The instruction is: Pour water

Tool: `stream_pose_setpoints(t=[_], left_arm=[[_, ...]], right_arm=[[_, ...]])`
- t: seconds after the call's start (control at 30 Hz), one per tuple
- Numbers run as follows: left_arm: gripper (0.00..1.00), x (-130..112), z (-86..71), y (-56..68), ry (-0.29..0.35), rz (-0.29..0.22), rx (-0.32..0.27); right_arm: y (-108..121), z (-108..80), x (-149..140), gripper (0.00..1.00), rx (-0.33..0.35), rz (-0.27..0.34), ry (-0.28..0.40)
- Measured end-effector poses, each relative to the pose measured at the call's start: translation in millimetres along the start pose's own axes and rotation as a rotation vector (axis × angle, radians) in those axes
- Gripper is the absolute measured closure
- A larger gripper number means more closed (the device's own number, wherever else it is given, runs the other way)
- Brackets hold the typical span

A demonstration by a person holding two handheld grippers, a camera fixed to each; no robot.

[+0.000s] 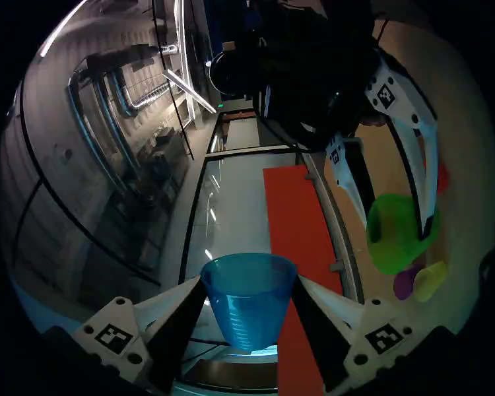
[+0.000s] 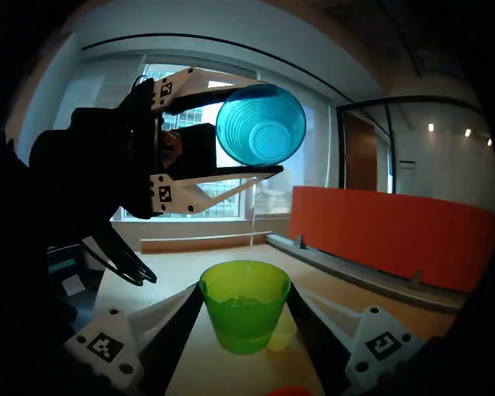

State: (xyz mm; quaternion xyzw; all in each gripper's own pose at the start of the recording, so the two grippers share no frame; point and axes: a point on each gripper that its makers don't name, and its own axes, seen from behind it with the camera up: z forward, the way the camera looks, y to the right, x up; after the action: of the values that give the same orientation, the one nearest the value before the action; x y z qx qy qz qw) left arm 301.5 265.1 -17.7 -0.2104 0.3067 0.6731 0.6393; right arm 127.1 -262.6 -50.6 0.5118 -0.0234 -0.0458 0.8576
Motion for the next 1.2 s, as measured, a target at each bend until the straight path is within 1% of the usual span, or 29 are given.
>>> stream_pose_setpoints(t=[0.1,0.33,0.5,0.6,0.7,0.8,0.9,1.2], left_arm=[[0.14,0.2,-0.5,0.4,0.000,0.011,0.000],[0.14,-1.2,-0.2,0.8,0.000,-0.007,-0.001],[0.14,-5.1,1.1,-0.5,-0.002,-0.033,0.001],[0.14,-8.3,2.0,0.4,-0.006,-0.069,0.000],[0.14,-12.2,2.7,3.2,-0.010,-0.121,-0.003],[0.14,-16.4,3.2,4.7,-0.019,-0.190,-0.001],[0.14,-20.0,3.0,6.2,-0.027,-0.283,-0.002],[0.14,-28.1,1.9,17.0,-0.030,-0.567,-0.015]], right_arm=[[0.1,-0.1,-0.1,0.09,-0.001,0.000,0.001],[0.3,-0.6,0.1,0.09,-0.001,0.001,0.002],[-0.2,-0.5,0.2,0.09,-0.002,0.000,0.002],[-0.4,0.1,0.0,0.09,-0.002,0.001,0.003],[-0.3,0.5,0.0,0.09,-0.003,0.001,0.004],[0.0,-0.1,0.1,0.09,-0.004,-0.001,0.003],[0.5,-1.2,0.4,0.09,-0.006,-0.001,0.005],[2.1,-4.2,4.5,0.09,-0.015,0.003,0.019]])
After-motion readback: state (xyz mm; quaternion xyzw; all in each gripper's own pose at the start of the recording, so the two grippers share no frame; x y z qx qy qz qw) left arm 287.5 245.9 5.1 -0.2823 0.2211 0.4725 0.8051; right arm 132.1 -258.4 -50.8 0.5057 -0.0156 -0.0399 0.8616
